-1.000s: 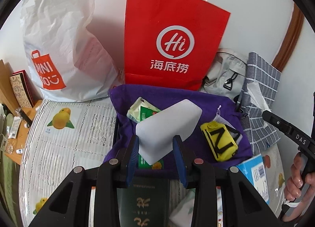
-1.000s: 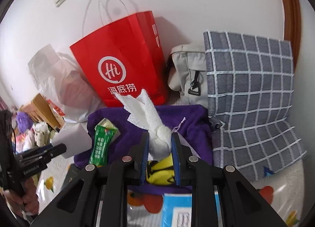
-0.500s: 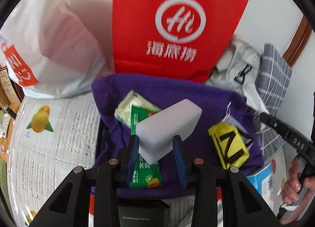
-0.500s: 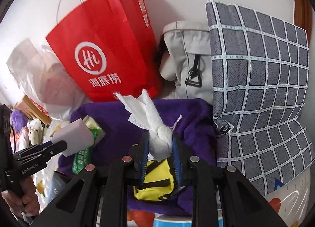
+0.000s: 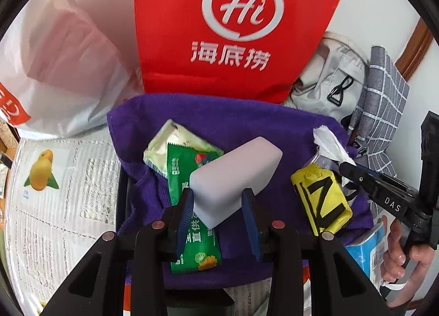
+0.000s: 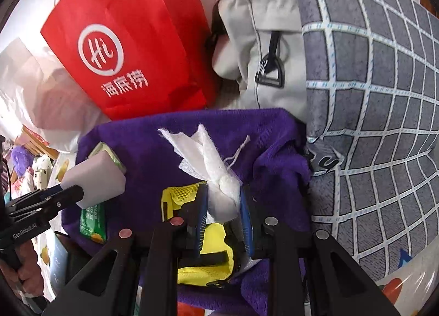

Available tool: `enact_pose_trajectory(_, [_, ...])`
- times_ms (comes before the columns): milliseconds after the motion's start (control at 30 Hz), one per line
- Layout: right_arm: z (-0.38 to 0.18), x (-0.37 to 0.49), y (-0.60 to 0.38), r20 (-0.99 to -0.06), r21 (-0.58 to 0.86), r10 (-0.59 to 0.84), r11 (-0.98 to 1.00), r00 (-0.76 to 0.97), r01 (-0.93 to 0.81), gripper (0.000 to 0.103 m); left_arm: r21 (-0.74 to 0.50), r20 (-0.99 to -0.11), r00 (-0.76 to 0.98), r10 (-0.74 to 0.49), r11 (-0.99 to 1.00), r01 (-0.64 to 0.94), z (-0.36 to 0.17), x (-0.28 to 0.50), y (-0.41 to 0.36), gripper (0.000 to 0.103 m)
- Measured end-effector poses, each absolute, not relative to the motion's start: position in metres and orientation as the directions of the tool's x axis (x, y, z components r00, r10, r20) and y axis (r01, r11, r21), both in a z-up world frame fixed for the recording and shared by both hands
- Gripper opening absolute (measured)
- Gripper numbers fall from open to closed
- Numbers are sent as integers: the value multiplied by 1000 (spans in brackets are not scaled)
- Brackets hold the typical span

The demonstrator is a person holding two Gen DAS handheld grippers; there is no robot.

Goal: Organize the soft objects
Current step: 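Lower the glove and sponge block onto the towel and open both tools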

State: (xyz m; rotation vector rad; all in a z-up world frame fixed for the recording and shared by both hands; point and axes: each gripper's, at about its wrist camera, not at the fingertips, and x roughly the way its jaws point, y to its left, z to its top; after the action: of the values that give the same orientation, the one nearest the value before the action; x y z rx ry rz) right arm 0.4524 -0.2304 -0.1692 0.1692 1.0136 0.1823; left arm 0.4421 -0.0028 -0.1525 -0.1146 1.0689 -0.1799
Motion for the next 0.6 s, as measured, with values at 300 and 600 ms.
enact_pose_trajectory(300, [-173, 452, -224, -829, 213, 242, 970, 503, -116, 42, -199, -863, 456, -217, 976, 90, -156, 444, -3, 36])
enact_pose_trajectory(600, [-149, 440, -225, -786, 207, 248, 969, 566, -137, 48, -226, -893, 375, -249, 968, 105, -168, 443, -12, 43])
